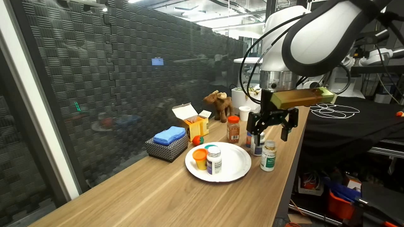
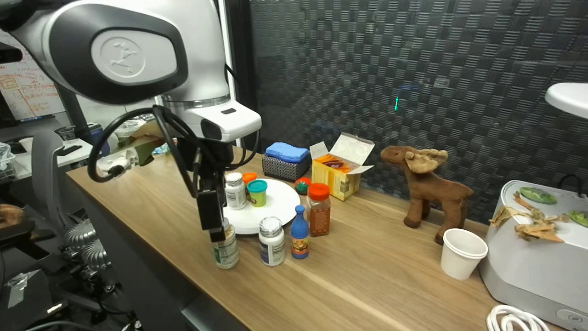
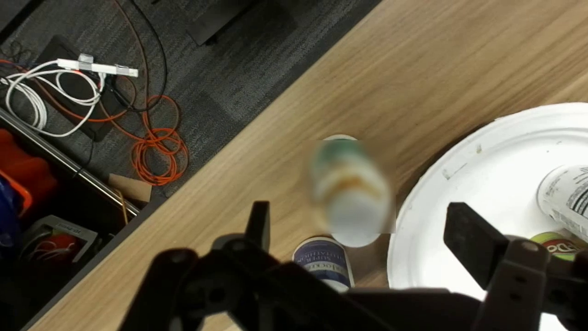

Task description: Put the bottles and the orange plushie surrounding the white plate on the white plate

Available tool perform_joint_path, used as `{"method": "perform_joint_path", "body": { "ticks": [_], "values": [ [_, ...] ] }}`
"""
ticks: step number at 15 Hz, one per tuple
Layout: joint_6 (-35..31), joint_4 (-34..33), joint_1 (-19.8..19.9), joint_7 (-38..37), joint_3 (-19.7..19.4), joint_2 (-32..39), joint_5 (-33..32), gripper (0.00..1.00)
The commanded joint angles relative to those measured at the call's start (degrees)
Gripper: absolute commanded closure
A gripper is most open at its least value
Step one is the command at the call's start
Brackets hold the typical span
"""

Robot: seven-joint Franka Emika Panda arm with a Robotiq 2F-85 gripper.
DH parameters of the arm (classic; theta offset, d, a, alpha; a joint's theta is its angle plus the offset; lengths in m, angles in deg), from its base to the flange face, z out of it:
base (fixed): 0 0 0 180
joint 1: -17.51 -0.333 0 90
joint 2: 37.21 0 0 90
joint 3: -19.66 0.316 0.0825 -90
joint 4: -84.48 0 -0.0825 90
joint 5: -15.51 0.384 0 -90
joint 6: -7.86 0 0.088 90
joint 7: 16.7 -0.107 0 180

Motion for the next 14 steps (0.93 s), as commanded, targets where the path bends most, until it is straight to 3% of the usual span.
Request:
{"method": "perform_joint_path", "body": {
  "ticks": [1, 4, 8, 9, 10, 11, 14],
  "values": [
    [-0.13, 0.14, 0.27, 1.24, 0.09, 0.08, 1.69, 0.32],
    [-0.47, 0.25, 0.26, 0.48, 0.06, 0.46, 0.94, 0.58],
    [-0.51, 0.83, 0.23, -0.19, 0.16, -0.78, -0.11, 0.85],
    [-0.66, 1.22, 0.28, -0.58, 0.19, -1.45, -0.68, 0.84],
    [-0.49, 1.33, 0.3, -0.93, 0.28, -2.05, -1.19, 0.9],
    [-0.5, 1.49, 0.28, -1.71, 0.46, -2.71, -2.19, 0.86],
    [0.02, 1.26, -0.14, -3.7, 1.56, -4.96, -5.18, 0.85]
  ]
}}
